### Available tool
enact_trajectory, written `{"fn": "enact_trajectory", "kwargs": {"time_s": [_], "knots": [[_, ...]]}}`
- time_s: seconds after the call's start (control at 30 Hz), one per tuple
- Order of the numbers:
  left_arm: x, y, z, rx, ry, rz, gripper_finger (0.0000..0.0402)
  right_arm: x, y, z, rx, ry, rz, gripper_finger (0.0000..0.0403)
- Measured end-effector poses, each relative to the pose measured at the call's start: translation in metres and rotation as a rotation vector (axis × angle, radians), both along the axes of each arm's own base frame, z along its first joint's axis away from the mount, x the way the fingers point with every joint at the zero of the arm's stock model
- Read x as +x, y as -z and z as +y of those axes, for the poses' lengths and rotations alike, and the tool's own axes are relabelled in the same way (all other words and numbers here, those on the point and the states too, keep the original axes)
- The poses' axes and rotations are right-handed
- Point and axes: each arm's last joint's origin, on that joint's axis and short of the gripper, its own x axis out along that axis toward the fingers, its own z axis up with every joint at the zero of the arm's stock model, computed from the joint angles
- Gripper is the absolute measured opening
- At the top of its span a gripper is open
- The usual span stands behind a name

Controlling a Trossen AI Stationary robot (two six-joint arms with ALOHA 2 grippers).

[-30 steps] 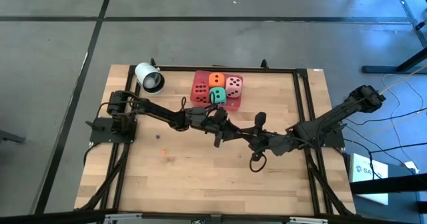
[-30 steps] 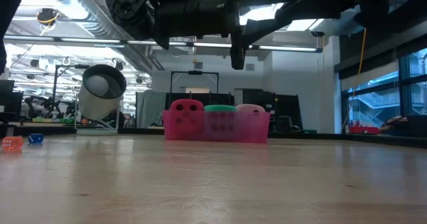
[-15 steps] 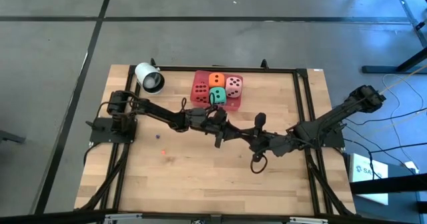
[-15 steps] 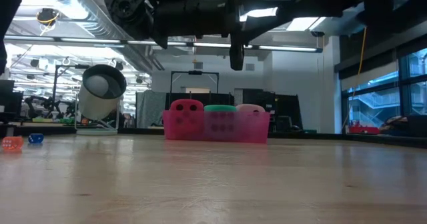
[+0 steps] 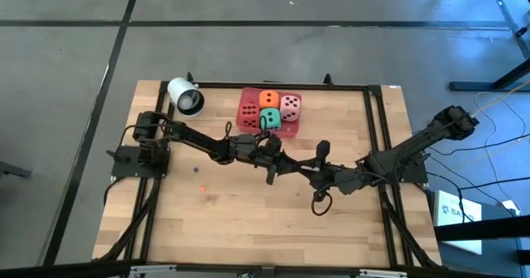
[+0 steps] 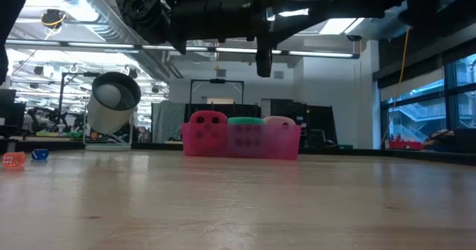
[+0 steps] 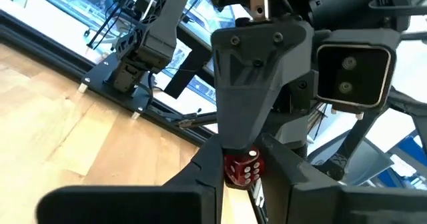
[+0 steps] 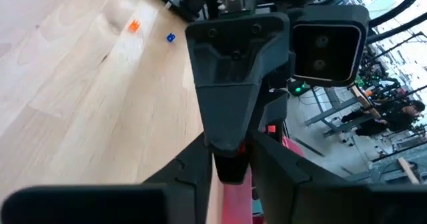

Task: Pick & Place Dice
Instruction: Put the red die into the pink bin

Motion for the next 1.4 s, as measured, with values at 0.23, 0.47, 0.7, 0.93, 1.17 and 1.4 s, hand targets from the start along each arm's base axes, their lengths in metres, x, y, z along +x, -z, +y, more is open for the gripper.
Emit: {"fn": "enact_trajectory", "kwargs": {"time_s": [0.23, 0.47, 0.7, 0.93, 1.17, 1.4], "knots": [[0.000, -0.002, 0.001, 0.077, -0.019, -0.032, 0.0049, 0.001, -0.002, 0.002, 0.058, 0.011, -0.040, 0.0154], [0.000, -0.001, 0.001, 0.124, -0.024, -0.035, 0.0039, 0.001, -0.003, 0.001, 0.067, 0.025, -0.053, 0.0235], [0.000, -0.001, 0.001, 0.181, -0.026, -0.049, 0.0038, 0.001, -0.004, 0.000, 0.042, 0.077, -0.071, 0.0281], [0.001, -0.001, 0.009, 0.222, -0.032, -0.057, 0.0037, 0.001, -0.004, 0.000, 0.033, 0.076, -0.069, 0.0280], [0.001, -0.001, 0.023, 0.267, -0.006, -0.069, 0.0035, -0.008, -0.013, 0.004, 0.039, 0.046, -0.097, 0.0279], [-0.001, -0.004, 0.042, 0.324, 0.007, -0.059, 0.0034, -0.037, -0.039, 0.002, 0.078, 0.049, -0.162, 0.0279]]}}
